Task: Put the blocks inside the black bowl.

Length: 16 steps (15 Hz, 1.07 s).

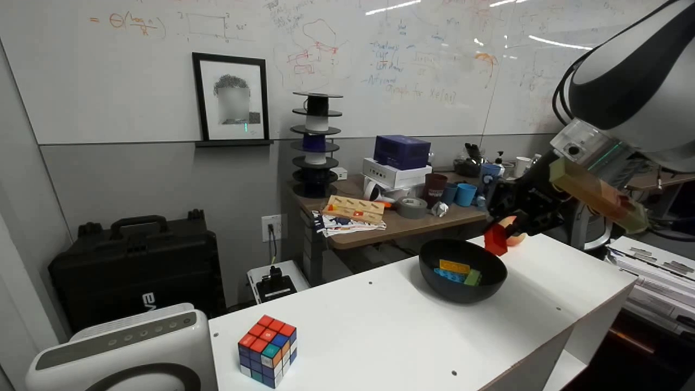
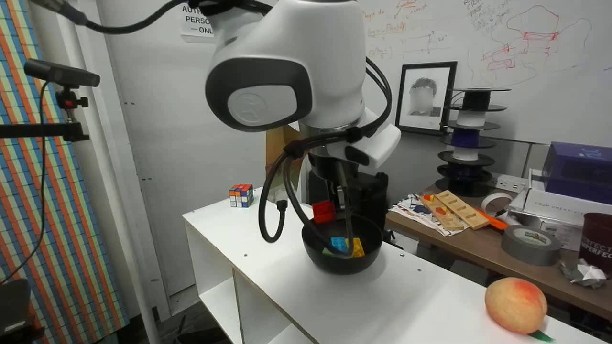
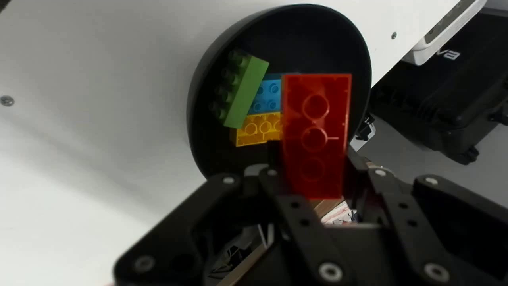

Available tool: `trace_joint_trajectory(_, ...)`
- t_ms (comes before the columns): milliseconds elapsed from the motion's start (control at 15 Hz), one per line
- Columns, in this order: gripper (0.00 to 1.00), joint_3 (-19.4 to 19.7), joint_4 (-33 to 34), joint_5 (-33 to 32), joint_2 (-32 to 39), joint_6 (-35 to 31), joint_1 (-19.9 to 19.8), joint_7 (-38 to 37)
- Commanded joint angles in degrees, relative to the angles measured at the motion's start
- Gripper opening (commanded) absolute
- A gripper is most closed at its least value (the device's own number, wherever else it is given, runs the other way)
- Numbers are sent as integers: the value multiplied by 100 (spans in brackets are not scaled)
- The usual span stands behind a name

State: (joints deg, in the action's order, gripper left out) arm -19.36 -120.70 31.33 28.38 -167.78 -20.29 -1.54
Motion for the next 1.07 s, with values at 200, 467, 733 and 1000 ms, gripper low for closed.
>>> trace_joint_trajectory(200, 61, -342, 514, 198, 700, -855, -208, 370)
trace_joint_trajectory(467, 84, -518, 620, 32, 912, -1095, -346, 355)
trace_joint_trajectory(733, 100, -986, 41, 201, 449, -680, -1017, 492)
trace_joint_trajectory(1000, 100, -2028, -874, 1017, -86, -1298, -2500, 648)
